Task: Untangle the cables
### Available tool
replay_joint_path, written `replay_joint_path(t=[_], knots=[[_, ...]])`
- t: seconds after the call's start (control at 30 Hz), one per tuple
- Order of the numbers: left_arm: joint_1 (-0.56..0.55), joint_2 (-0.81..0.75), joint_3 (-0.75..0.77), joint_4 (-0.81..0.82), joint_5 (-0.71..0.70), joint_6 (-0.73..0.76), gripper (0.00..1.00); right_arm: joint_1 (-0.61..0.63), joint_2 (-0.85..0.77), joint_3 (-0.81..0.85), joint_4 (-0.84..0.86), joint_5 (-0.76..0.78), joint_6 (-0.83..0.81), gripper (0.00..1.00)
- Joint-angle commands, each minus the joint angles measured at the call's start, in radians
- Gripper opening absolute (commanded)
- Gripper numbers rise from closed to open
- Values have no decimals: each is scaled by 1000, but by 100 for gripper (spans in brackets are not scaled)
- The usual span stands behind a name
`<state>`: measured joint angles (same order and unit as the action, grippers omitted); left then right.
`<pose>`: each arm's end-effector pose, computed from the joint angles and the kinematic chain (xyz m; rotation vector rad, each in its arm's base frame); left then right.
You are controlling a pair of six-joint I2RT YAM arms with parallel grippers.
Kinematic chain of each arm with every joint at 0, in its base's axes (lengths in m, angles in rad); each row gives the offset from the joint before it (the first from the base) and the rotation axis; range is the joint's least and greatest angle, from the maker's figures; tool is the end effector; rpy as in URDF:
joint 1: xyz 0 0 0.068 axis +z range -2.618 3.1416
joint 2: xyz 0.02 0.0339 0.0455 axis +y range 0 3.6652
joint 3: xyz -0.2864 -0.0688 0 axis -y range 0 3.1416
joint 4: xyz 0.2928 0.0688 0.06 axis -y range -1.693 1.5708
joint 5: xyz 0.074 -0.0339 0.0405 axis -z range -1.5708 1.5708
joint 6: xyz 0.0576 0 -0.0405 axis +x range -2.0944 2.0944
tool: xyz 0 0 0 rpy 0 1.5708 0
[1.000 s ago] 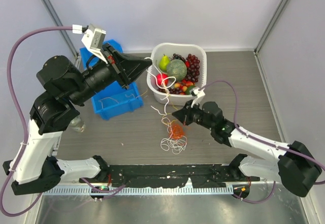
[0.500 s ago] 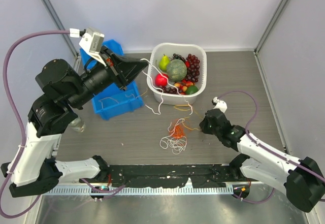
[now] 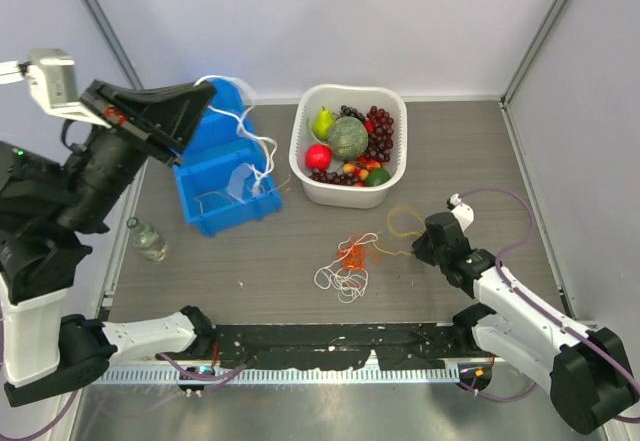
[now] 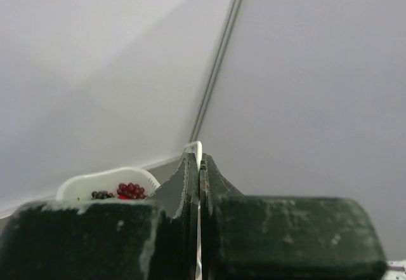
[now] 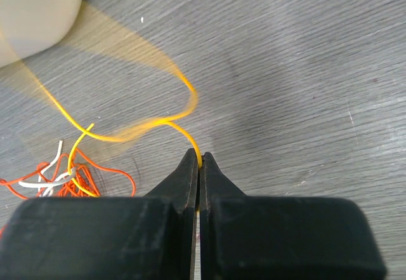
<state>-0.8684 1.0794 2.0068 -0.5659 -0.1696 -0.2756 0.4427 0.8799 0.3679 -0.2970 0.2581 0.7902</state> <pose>0.0945 -0.0966 0.6825 0.2188 1.2447 -0.8930 0.1976 0.0774 0.1492 0.5293 2.3053 0.2968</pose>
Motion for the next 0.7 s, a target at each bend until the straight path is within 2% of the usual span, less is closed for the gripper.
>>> replay_joint_path(t=[0.0,0.17,0.3,0.33,0.5,0.67], knots=[[-1,17,46,-14,-111,36,0,-7,-45,6,3,55,17,1],[-3,69,122,-74,-197,95,0,-9,-70,-35,77,-8,-38,1],[-3,149,191,-198,-244,113,0,-10,-32,-30,176,-206,-173,6],[-3,163,196,-225,-269,119,0,-6,-26,-27,194,-279,-205,12],[2,200,100,-240,-401,162,0,-4,-59,-64,268,-384,-238,37],[110,215,11,-198,-440,181,0,-6,-105,-84,280,-395,-241,39]])
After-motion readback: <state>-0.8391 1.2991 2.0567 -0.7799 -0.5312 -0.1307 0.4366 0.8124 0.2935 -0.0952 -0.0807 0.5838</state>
